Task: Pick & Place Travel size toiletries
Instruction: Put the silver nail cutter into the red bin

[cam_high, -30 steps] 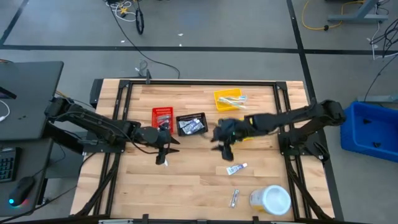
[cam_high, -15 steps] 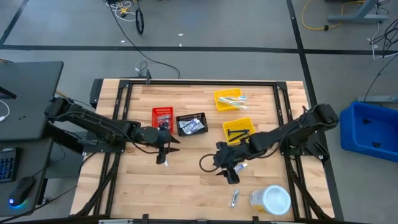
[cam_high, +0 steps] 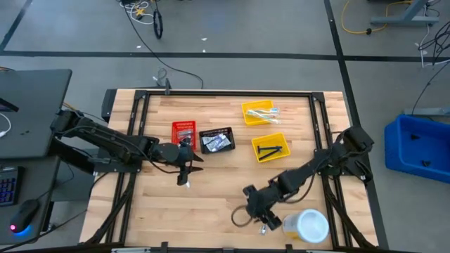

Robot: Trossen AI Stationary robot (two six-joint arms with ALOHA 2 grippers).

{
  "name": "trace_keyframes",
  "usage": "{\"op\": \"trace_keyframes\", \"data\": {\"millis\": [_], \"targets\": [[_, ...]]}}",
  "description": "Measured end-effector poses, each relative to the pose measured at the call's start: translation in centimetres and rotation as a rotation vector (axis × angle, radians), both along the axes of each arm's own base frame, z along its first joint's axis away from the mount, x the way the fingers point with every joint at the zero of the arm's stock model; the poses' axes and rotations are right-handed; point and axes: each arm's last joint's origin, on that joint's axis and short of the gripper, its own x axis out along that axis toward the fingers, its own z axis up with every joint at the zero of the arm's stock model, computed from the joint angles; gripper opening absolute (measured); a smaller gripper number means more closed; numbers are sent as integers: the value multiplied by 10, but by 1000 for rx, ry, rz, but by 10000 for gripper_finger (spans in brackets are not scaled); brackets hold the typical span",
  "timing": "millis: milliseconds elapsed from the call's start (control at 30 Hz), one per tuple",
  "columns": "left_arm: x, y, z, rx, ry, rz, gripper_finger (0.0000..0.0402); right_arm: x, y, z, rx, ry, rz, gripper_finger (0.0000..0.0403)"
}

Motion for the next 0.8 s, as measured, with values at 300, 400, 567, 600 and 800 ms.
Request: {"op": "trace_keyframes", "data": {"millis": [300,400,567,600,800], "targets": [[0,2,0,19,-8,62,171,-11,26,-21,-76,-18,187,221],[0,2,0,24,-9,72,171,-12,28,-21,-121,-79,297,222],[0,2,0,7,-10,82,171,-14,28,-22,-191,-137,439,214],[0,2,0,1,-10,86,171,-14,27,-22,-197,-137,446,212],[0,2,0,-14,-10,95,171,-20,25,-25,-159,-46,451,209]]}}
